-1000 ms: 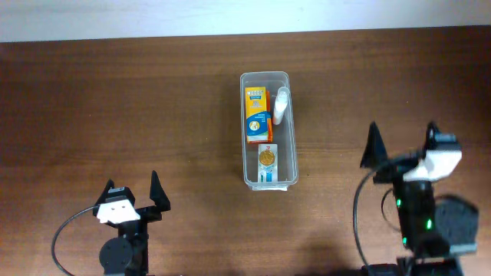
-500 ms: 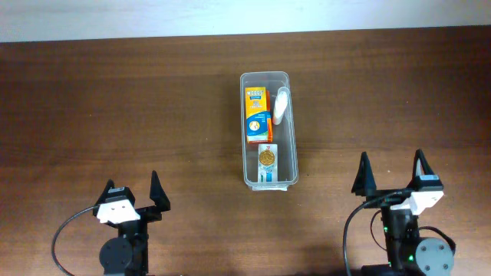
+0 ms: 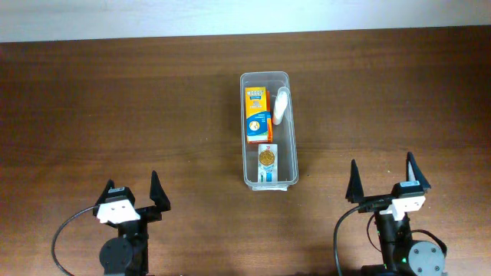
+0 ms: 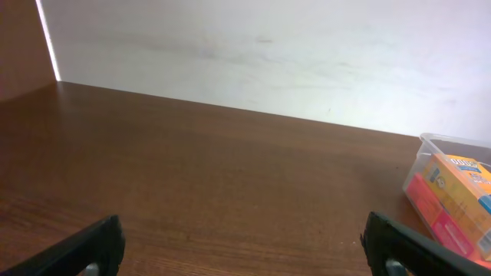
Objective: Pack container
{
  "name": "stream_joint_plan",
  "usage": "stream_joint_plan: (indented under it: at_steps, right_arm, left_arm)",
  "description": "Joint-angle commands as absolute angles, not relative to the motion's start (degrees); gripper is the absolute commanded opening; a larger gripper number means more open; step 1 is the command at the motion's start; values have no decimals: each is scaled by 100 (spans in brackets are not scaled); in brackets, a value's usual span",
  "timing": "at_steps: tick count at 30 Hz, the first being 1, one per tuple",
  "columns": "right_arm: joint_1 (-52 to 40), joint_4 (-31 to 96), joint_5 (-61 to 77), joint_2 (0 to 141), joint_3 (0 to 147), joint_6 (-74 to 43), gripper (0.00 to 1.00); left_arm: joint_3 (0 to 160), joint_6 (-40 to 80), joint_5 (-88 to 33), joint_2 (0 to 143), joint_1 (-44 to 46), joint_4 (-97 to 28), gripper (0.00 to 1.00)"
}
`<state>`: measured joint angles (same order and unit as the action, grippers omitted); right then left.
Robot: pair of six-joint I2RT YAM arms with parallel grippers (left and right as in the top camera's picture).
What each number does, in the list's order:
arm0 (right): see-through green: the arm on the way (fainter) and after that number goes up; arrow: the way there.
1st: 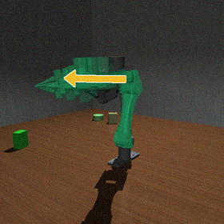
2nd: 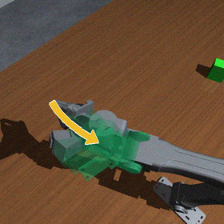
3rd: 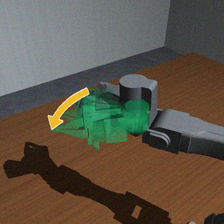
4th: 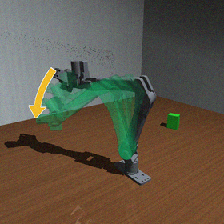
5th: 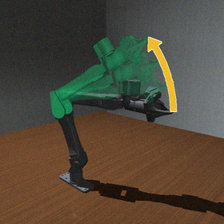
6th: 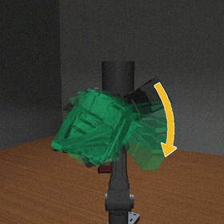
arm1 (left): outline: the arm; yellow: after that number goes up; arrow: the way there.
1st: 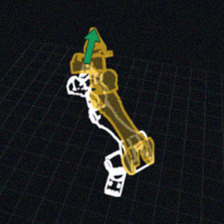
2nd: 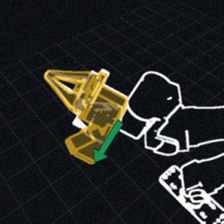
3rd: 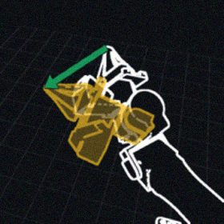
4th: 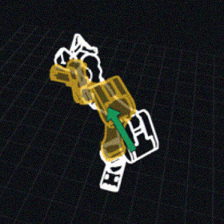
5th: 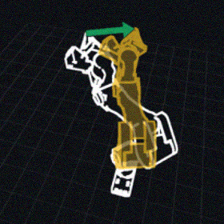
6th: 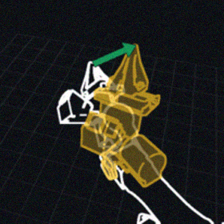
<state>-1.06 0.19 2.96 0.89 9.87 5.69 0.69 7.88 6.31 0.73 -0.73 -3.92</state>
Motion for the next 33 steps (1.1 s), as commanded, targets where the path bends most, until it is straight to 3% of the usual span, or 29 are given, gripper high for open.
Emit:
stream_joint_plan:
  at_steps: [1,10,22,33]
  right_arm:
    - [-113,-71,388,19,687,707,98]
    - [-113,-506,388,19,27,707,98]
    - [-113,432,388,19,32,705,98]
    - [-113,427,283,19,32,707,98]
  left_arm:
    - [49,696,692,30,-91,-397,99]
    - [49,696,692,30,-91,-397,99]
    - [49,696,690,30,-91,-397,99]
    - [49,696,690,30,-91,-397,99]
